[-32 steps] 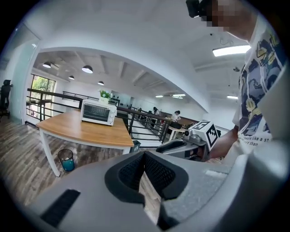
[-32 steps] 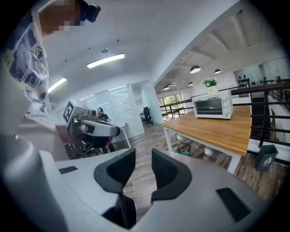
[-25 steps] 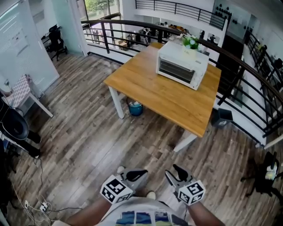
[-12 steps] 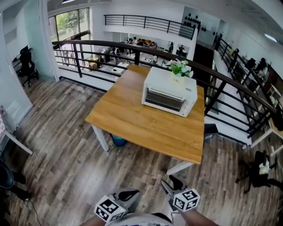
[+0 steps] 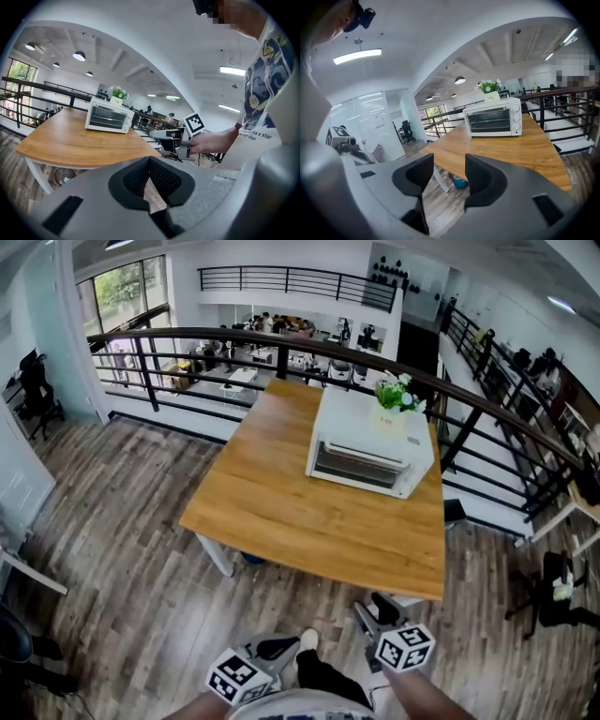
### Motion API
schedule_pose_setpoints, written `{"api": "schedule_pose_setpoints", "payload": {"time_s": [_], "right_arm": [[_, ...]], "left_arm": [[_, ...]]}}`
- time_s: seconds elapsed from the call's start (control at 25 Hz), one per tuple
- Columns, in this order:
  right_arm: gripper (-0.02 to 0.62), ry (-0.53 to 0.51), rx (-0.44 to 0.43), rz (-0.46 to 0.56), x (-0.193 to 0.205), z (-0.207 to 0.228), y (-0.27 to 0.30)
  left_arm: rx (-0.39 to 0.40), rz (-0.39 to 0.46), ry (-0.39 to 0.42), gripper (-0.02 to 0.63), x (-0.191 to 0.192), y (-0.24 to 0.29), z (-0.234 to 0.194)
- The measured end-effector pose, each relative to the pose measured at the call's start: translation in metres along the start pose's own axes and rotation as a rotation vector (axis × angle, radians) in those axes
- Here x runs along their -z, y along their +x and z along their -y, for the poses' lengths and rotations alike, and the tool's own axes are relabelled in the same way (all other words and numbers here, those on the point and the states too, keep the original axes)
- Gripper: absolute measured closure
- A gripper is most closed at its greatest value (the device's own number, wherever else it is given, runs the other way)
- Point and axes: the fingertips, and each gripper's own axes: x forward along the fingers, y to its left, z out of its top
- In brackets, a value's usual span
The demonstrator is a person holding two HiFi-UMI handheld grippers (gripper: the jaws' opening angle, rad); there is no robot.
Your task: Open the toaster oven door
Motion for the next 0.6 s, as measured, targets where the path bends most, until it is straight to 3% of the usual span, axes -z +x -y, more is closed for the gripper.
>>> {"api": "schedule_pose_setpoints", "payload": {"time_s": [0.32,0.6], "right_arm": [[0.39,-0.006,0.017,0.039,-0.071,0.076,0.089],[0.382,0.004,0.02,0.093,-0.131,0.12,0.156]], "left_arm": [[-0.021,0.008,0.06,0.604,-0.088,0.063,-0.064],[-0.042,0.029,0.053,0.604,-0.131,0.115,-0.117]]}}
